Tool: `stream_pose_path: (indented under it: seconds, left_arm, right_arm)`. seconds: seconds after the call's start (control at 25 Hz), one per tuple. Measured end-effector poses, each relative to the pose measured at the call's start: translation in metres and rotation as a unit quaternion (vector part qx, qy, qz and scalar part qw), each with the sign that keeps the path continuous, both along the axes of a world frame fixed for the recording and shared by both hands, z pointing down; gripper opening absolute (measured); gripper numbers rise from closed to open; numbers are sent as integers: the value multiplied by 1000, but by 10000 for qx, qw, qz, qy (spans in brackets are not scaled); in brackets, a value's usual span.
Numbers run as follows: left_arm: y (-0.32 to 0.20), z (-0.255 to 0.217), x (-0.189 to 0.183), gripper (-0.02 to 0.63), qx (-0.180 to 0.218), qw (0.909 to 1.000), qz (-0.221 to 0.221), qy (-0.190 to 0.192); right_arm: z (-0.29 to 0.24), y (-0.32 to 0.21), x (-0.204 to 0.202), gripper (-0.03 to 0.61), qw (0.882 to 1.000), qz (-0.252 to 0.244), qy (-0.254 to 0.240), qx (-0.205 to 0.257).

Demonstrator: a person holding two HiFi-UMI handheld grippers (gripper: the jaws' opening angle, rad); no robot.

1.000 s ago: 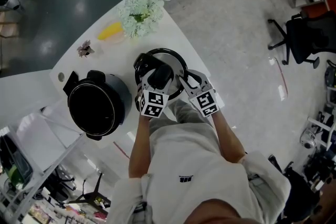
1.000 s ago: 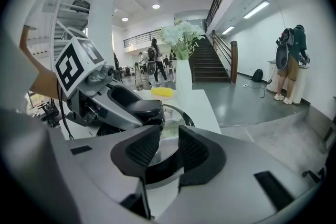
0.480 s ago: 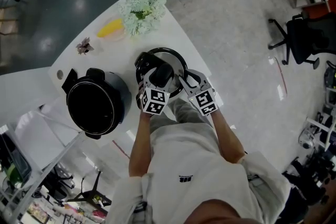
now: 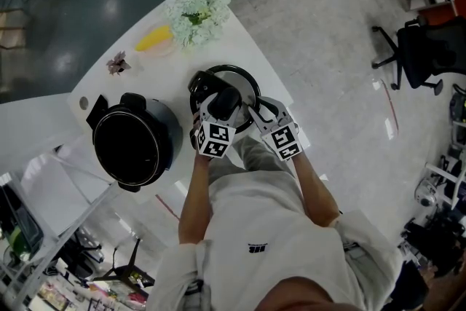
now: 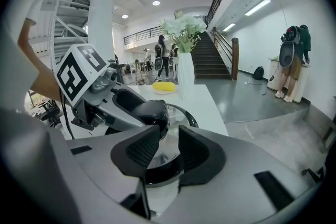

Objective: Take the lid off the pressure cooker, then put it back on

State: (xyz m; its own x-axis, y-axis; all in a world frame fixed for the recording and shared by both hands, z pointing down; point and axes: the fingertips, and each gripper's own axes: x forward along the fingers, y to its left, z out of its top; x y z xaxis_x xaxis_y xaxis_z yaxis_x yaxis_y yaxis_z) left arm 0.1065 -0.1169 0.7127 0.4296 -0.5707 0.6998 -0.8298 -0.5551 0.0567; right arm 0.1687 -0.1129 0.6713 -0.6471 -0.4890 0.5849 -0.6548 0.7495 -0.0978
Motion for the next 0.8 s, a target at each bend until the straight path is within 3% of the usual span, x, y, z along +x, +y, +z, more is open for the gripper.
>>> stream_pose_path:
  seconds: [0.32,0.52,0.8]
  left_arm:
    - [0,1,-2,299,14,9999,-93,46]
    - [0,-2,-7,348,-20,9999,-130,-47]
    - [8,-31,-6,347,229,9996,-161,107]
  right_arm:
    - [-2,5,-2,117,10000,62,-1,30]
    - [-7,8,0,117,9998,169,-57,49]
    - [-21,13,7,117,9993,298,-93,199]
